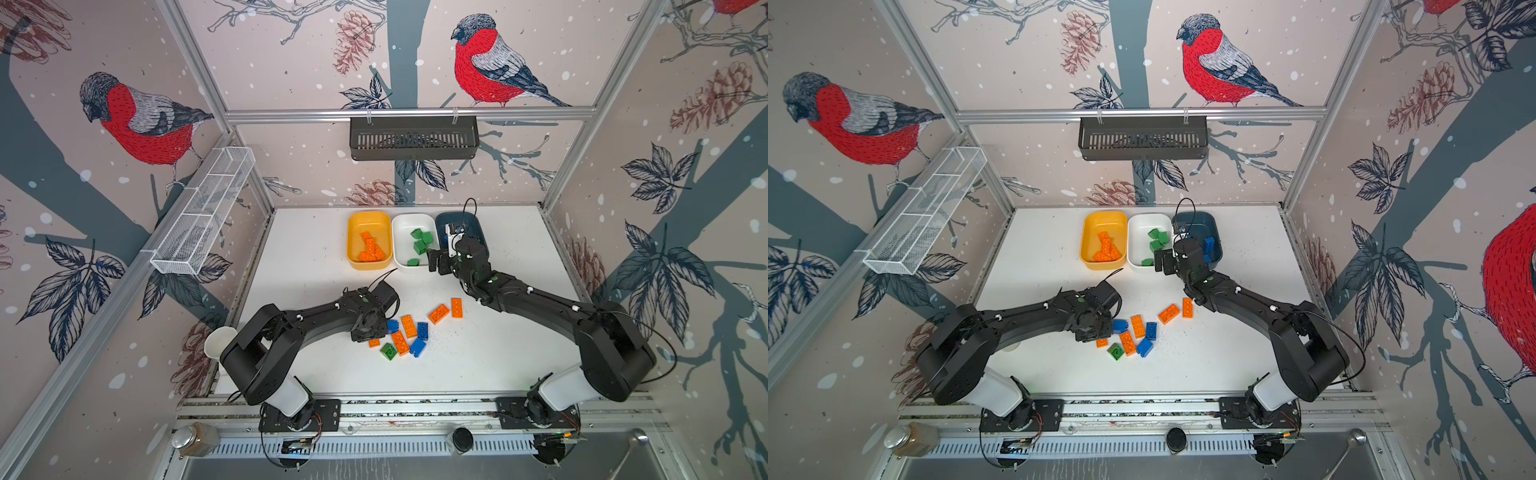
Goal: Sort the legos into containers by color
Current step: 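Carry the orange brick to the yellow bin while the right reaches toward the pile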
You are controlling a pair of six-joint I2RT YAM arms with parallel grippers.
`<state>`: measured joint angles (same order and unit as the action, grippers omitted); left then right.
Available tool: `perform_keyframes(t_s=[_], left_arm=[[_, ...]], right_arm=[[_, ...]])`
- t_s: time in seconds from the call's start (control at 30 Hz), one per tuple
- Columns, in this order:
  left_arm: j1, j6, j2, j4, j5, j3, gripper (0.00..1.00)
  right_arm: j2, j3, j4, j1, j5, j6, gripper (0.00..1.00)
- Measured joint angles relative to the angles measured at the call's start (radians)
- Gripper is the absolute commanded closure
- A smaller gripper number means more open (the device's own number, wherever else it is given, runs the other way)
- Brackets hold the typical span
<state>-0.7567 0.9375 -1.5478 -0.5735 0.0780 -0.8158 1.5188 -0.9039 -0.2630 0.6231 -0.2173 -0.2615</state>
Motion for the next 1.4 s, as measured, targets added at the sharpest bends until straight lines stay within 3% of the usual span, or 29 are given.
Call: perform_keyframes(t_s=[0.23, 0.57, 0.9, 1.13, 1.3, 1.4], left_arm=[[0.027, -0.020, 0.077, -0.040, 0.076, -0.059, 0.66], [0.200, -0.117, 0.113, 0.043, 0.165, -0.202, 0.66], [0.319, -0.268, -0.118, 0.251, 0.189, -0.477, 0.66], [0.371, -0.336, -0.350, 0.279, 0.171, -0.702, 0.65], [0.396, -0.362, -0.473, 0.272, 0.154, -0.838, 0.60], [0.400, -0.372, -0.522, 0.257, 0.148, -0.901, 0.47]], right_arm=[[-0.003, 0.006, 0.010, 0.006, 0.001, 0.005, 0.00], [-0.034, 0.069, 0.055, 0.052, 0.002, 0.004, 0.01], [-0.043, 0.111, 0.113, 0.142, 0.050, -0.003, 0.01], [-0.063, 0.142, 0.171, 0.171, 0.125, -0.003, 0.00], [-0.064, 0.153, 0.227, 0.187, 0.173, -0.026, 0.02], [-0.063, 0.164, 0.263, 0.189, 0.171, -0.077, 0.05]])
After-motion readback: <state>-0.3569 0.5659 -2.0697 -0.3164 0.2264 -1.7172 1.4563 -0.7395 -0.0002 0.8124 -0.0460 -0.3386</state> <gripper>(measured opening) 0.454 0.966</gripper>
